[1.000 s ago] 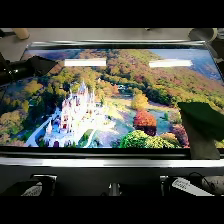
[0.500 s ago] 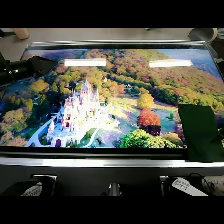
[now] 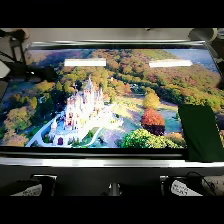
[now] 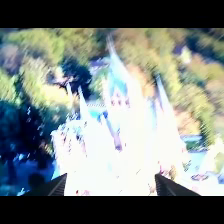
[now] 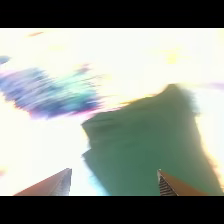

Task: Fold the shirts.

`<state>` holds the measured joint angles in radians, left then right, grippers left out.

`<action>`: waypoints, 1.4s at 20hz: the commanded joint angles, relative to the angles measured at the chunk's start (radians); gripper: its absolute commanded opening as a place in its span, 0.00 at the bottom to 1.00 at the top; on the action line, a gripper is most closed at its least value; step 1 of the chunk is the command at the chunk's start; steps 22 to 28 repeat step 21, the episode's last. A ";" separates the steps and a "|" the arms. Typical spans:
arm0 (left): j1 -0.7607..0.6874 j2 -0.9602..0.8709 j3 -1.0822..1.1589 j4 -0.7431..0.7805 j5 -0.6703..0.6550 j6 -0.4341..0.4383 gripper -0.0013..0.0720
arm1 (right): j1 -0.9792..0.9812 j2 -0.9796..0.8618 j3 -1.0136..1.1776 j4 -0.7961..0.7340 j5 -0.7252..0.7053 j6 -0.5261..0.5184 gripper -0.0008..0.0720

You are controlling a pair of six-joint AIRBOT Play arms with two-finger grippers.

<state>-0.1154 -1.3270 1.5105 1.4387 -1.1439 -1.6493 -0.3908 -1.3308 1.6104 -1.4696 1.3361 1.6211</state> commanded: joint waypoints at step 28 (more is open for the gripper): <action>-0.090 -0.047 -0.171 0.203 -0.138 -0.087 0.99 | 0.277 -0.214 0.035 0.074 0.261 0.092 0.87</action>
